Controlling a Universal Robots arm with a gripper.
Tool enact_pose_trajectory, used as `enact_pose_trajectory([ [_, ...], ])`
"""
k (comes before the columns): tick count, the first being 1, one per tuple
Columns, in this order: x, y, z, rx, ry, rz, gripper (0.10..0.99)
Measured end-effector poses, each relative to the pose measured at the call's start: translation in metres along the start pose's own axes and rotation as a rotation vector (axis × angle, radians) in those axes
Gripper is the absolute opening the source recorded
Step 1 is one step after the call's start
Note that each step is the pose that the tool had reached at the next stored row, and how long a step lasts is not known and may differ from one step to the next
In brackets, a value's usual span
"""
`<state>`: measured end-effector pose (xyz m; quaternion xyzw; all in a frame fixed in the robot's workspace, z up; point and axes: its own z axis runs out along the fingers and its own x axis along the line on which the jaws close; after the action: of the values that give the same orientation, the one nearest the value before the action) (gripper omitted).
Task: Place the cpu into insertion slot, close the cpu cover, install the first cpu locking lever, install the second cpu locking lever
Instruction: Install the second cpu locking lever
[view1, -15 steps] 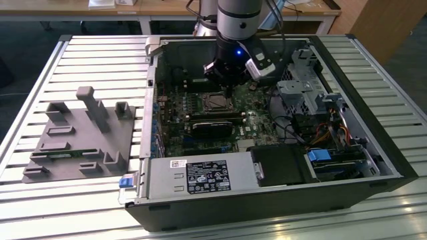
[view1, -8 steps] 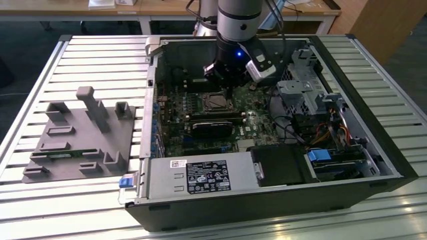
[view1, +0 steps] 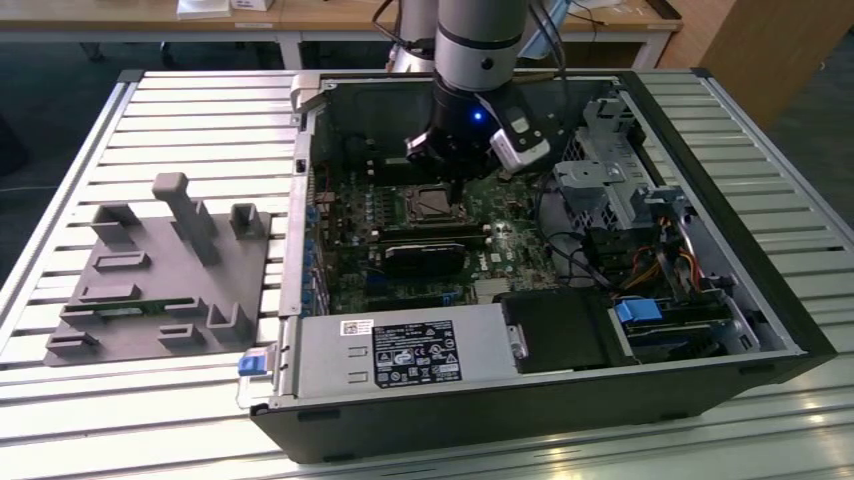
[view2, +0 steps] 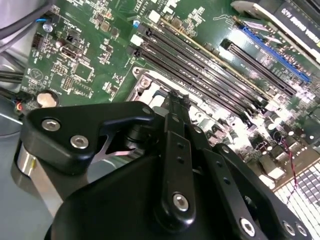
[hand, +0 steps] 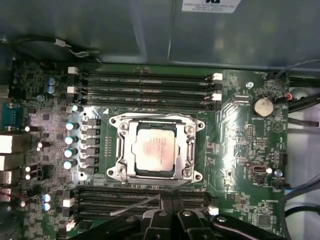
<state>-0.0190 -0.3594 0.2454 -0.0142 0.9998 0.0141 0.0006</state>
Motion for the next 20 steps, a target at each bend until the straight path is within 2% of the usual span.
enact_pose_trajectory([
  [4, 0.0013, -0.0002, 0.0062, 0.0, 0.0, 0.0, 0.106],
  [8, 0.0078, -0.0004, 0.0069, -0.003, 0.0, 0.0, 0.106],
  [11, 0.01, -0.0025, 0.0072, -0.009, -0.0002, 0.0, 0.106],
  [12, 0.0101, -0.0031, 0.0072, -0.015, -0.0005, 0.0, 0.106],
  [14, 0.0101, -0.005, 0.0071, -0.043, -0.0012, 0.0, 0.106],
  [15, 0.0102, -0.0062, 0.0071, -0.052, -0.0014, 0.0, 0.106],
  [20, 0.0113, -0.0131, 0.0071, -0.055, -0.0016, 0.0, 0.106],
])
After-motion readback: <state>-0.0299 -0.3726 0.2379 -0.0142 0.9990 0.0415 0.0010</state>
